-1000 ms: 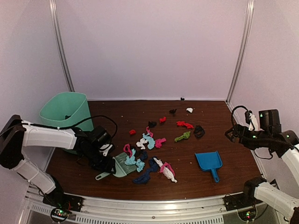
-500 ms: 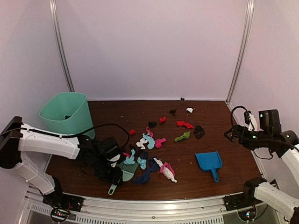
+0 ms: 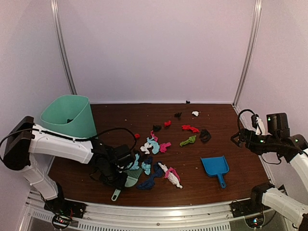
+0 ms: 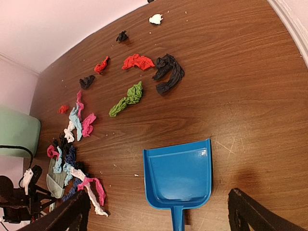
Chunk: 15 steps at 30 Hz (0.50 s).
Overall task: Sweep away the paper scraps from the table
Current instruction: Pick up the broom from the center of the board.
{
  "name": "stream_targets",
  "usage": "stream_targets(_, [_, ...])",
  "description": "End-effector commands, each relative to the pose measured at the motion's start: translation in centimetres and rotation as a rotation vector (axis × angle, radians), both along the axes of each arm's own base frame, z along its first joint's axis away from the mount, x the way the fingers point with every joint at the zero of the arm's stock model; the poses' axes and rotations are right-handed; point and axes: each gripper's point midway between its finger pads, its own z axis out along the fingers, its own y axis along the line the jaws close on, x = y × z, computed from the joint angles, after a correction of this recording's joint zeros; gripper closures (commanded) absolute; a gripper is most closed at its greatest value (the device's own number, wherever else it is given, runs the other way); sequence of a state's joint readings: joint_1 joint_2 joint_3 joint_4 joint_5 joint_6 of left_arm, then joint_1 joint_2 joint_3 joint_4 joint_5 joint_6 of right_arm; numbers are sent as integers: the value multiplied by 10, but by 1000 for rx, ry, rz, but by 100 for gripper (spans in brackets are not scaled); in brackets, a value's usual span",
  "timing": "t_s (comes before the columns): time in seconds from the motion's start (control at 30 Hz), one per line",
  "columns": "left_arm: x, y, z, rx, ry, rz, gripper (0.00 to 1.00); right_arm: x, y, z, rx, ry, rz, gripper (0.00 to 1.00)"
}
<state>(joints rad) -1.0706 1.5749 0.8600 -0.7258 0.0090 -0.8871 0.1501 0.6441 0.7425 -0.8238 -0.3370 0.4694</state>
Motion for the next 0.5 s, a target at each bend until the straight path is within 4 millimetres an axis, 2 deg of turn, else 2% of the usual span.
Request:
stream_targets(0.0, [0,-7,-5,37,-31,6,49,-1,-1,2,8,-2,-12,0])
stream_targets(0.17, [-5,-7,-13,50,-21,2,53,-3,-3,1,8,1,-23,0])
stream_targets(0.33, [-9,3,-26,78,-11,31,70,-5,-4,-1,7,9,-30,0])
stream_targets(0.47, [-10,14,-28,116,-18,63,77,-7,-5,-2,1,16,-34,0])
